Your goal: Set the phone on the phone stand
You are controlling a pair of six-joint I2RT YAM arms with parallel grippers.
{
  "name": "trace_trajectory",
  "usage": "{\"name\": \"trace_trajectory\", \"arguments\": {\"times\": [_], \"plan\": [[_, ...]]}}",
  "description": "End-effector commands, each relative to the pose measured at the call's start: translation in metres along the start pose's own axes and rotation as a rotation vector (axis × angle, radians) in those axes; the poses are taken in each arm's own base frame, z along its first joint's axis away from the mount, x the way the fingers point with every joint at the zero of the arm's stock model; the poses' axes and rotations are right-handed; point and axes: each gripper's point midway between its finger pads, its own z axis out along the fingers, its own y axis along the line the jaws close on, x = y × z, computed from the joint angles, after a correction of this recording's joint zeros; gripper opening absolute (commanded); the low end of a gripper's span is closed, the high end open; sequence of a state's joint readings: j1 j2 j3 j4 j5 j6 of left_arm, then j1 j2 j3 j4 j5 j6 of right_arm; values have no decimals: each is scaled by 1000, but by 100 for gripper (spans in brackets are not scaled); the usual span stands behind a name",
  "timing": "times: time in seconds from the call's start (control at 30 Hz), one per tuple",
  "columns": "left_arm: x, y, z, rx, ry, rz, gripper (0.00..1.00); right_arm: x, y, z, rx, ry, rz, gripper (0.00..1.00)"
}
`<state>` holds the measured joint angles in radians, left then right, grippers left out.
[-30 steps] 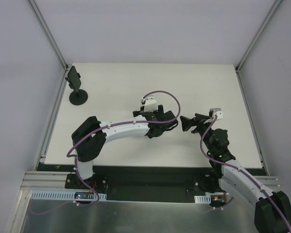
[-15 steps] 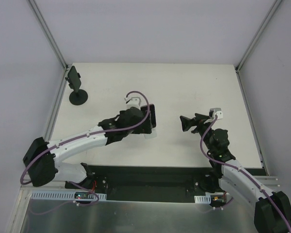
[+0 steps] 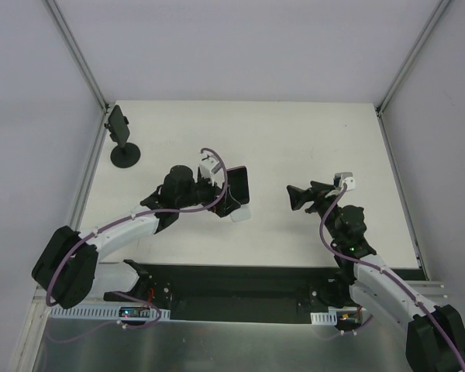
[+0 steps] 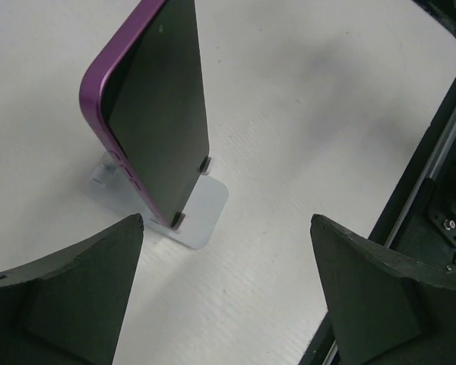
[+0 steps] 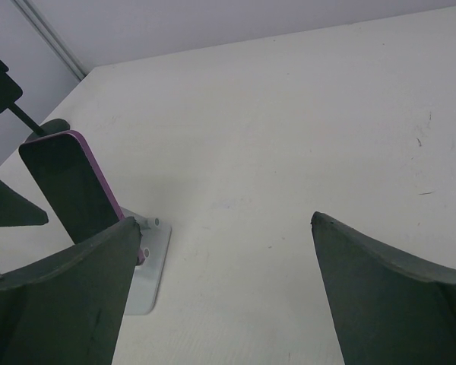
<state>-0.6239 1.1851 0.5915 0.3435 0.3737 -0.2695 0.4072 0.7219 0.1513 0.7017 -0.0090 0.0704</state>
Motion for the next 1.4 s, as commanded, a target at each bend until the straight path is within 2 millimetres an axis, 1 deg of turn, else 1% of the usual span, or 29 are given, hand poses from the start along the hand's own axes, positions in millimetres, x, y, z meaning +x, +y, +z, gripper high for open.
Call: {"name": "trace_trajectory", "arguments": {"times": [0.0, 0.07, 0.13, 0.17, 0.2, 0.23, 0.3, 0.33, 0.37, 0.43, 0.47, 0.53, 0.6, 0.67, 0.73, 0.8, 0.97, 1.03, 1.1, 1.13, 1.33, 1.37], "plan": [[-21, -9, 19, 145, -32, 121, 87, -18, 8, 2, -34, -63, 6, 97], [-16, 0, 25, 127, -11, 84, 85, -18, 7, 2, -33, -64, 5, 97], [-15, 3, 27, 115, -15, 73, 82, -18, 8, 2, -35, -65, 5, 97], [-11, 5, 26, 104, -17, 61, 82, -19, 8, 2, -35, -66, 6, 97], [-11, 12, 26, 63, -31, 55, 79, -19, 8, 2, -36, -68, 5, 96], [-12, 15, 26, 48, -39, 52, 76, -21, 9, 2, -40, -71, 4, 97], [-6, 20, 25, 20, -40, 19, 72, -20, 9, 2, -40, -70, 6, 97], [-7, 21, 26, 24, -55, 8, 71, -20, 8, 1, -39, -70, 6, 97], [0, 21, 28, 30, -40, -39, 69, -20, 9, 1, -39, -72, 4, 96], [8, 20, 31, 59, -32, -76, 68, -19, 8, 2, -37, -67, 4, 97], [6, 19, 32, 69, -60, -96, 68, -19, 8, 2, -38, -69, 4, 97], [10, 23, 35, 61, -68, -123, 65, -20, 9, 2, -41, -68, 7, 97], [10, 25, 38, 61, -84, -138, 66, -19, 8, 2, -37, -67, 7, 97], [13, 26, 42, 67, -75, -154, 70, -20, 9, 2, -41, -68, 6, 97], [16, 27, 46, 72, -69, -159, 70, -19, 9, 2, -41, -68, 6, 97], [16, 26, 49, 84, -76, -158, 67, -19, 8, 2, -39, -67, 6, 97], [22, 35, 55, 60, -74, -159, 59, -19, 8, 2, -39, -68, 6, 97], [21, 36, 57, 67, -84, -147, 55, -20, 9, 2, -41, -69, 4, 97], [21, 34, 59, 80, -86, -140, 53, -19, 9, 2, -41, -68, 4, 97], [20, 33, 60, 93, -92, -135, 51, -20, 9, 2, -41, -68, 4, 97], [23, 36, 66, 99, -104, -147, 45, -18, 9, 2, -44, -63, 7, 97], [23, 36, 66, 100, -110, -141, 43, -18, 9, 3, -44, -62, 6, 97]]}}
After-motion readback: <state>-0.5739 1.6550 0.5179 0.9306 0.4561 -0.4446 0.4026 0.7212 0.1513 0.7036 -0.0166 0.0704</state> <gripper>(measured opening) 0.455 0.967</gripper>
